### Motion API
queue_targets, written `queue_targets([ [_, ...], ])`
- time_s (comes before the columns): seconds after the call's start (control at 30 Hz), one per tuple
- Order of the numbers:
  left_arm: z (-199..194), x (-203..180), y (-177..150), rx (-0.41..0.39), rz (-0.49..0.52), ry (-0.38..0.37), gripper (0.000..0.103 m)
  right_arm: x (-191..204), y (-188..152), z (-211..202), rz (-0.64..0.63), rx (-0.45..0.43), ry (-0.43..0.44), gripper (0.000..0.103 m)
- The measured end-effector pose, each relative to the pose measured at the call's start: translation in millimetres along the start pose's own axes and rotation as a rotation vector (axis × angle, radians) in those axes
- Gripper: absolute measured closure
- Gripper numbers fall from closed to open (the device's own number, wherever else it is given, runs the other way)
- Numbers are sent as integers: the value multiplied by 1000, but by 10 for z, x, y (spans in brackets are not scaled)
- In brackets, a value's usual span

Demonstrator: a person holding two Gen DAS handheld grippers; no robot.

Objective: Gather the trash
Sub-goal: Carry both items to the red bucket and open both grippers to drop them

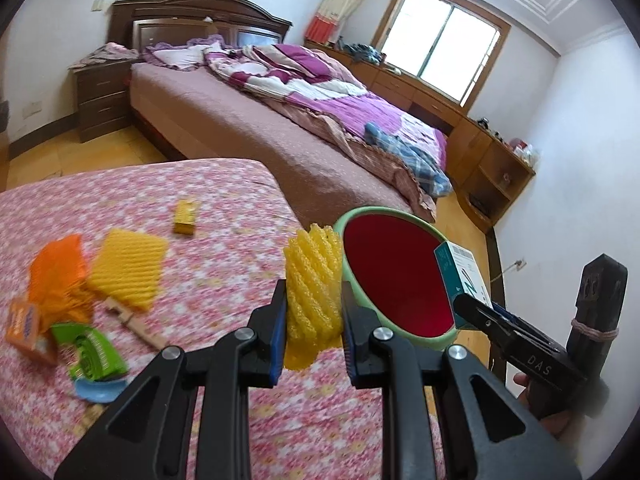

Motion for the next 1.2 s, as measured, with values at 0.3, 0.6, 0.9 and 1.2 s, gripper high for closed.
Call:
queue_targets([
  [0.3,508,-435,50,39,58,-92,80,-395,71,166,32,17,-21,42],
  [0.6,1047,-701,-24,122,97,-111,80,-652,75,398,27,49,-31,42],
  [0.9,1187,-905,-60,136,212,-72,61,-769,70,564,36,67,-35,41],
  [1.2,1148,-775,17,114,159,-35,47,-799,71,567,57,68,-36,30],
])
Point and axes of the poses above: each gripper's, at about its wrist camera, not at the fingertips, and z roughly the way its jaws point, x to its left, y to its top, the point moved 9 cm from there along z, roughly the way its jaws point, and after that the axes turned 1 degree about z, right-handed, at the moved point
